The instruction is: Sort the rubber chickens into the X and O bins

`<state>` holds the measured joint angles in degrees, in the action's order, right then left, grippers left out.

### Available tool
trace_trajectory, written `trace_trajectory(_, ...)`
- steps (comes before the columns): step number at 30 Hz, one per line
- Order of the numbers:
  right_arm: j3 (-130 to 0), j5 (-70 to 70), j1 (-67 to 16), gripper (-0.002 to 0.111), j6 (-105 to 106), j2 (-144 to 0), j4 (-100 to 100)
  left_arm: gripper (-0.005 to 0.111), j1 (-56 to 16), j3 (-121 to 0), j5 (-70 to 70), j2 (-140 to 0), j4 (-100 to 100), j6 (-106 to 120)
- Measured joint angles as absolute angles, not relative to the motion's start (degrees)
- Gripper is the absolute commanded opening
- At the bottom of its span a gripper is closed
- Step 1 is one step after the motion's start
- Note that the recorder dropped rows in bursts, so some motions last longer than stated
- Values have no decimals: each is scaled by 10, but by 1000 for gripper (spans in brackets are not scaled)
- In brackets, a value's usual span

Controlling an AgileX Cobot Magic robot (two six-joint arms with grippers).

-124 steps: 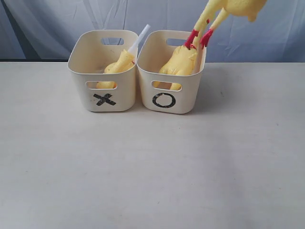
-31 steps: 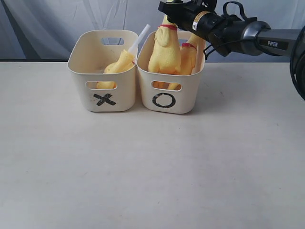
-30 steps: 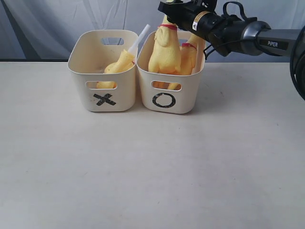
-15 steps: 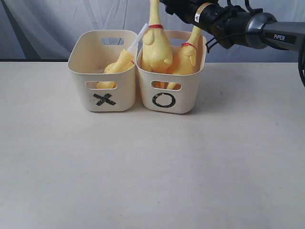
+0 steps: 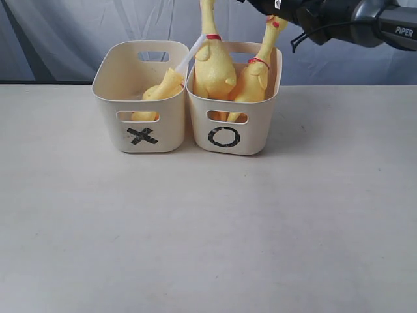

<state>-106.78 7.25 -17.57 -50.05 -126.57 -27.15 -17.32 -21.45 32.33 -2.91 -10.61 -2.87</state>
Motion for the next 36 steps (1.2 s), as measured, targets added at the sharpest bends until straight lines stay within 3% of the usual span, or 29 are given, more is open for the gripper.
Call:
trace_trajectory(2, -1068, 33, -176, 59, -501, -1250, -287, 0, -173, -215, 323, -29, -106, -29)
trace_trajectory(4, -1068, -7, -176, 46, -498, -1236, -306, 0, -173, -215, 323, -29, -106, -29)
trace_trajectory(9, -1067, -102, -176, 0, -453, -1185, -321, 0, -173, -215, 323, -29, -106, -29)
trace_trajectory(20, -986, -259, -176, 0, -364, -1067, -350, 0, -173, -215, 323, -29, -106, -29)
trace_trajectory(31, -731, -135, -176, 0, -358, -883, -370, 0, -173, -215, 323, -29, -106, -29)
trace_trajectory(36, -555, -10, -176, 0, -358, -707, -375, 0, -173, -215, 323, -29, -106, -29)
